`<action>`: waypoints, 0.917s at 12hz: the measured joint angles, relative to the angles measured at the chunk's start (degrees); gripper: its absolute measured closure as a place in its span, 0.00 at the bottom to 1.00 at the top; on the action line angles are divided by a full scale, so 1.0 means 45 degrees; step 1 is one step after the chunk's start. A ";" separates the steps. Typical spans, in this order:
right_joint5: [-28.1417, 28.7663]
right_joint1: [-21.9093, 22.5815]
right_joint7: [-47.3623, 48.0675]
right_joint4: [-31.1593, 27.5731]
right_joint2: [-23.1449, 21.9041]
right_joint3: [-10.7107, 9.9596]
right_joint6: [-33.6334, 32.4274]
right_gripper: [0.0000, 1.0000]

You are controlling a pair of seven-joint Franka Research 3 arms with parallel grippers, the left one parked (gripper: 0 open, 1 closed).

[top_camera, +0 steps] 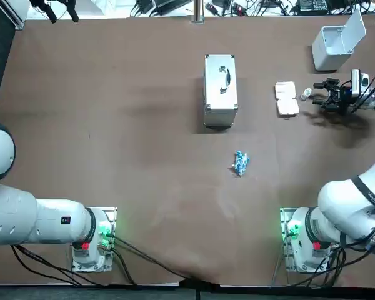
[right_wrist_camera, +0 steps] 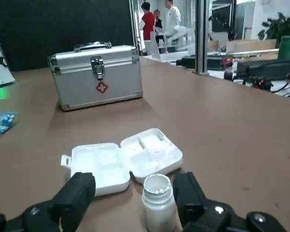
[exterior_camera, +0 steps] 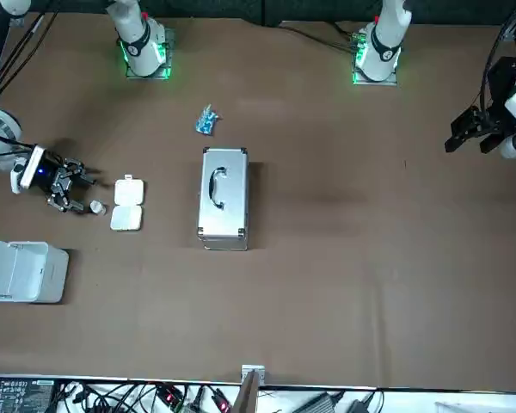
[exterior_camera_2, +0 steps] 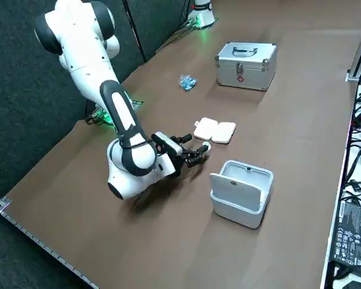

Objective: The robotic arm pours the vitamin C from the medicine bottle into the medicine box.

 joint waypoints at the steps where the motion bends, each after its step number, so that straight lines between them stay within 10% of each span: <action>1: 0.0128 -0.0031 -0.0205 0.0000 0.0057 0.0000 -0.0078 0.00; 11: 0.1209 -0.0108 -0.1256 0.0249 0.1048 0.0022 -0.0222 0.00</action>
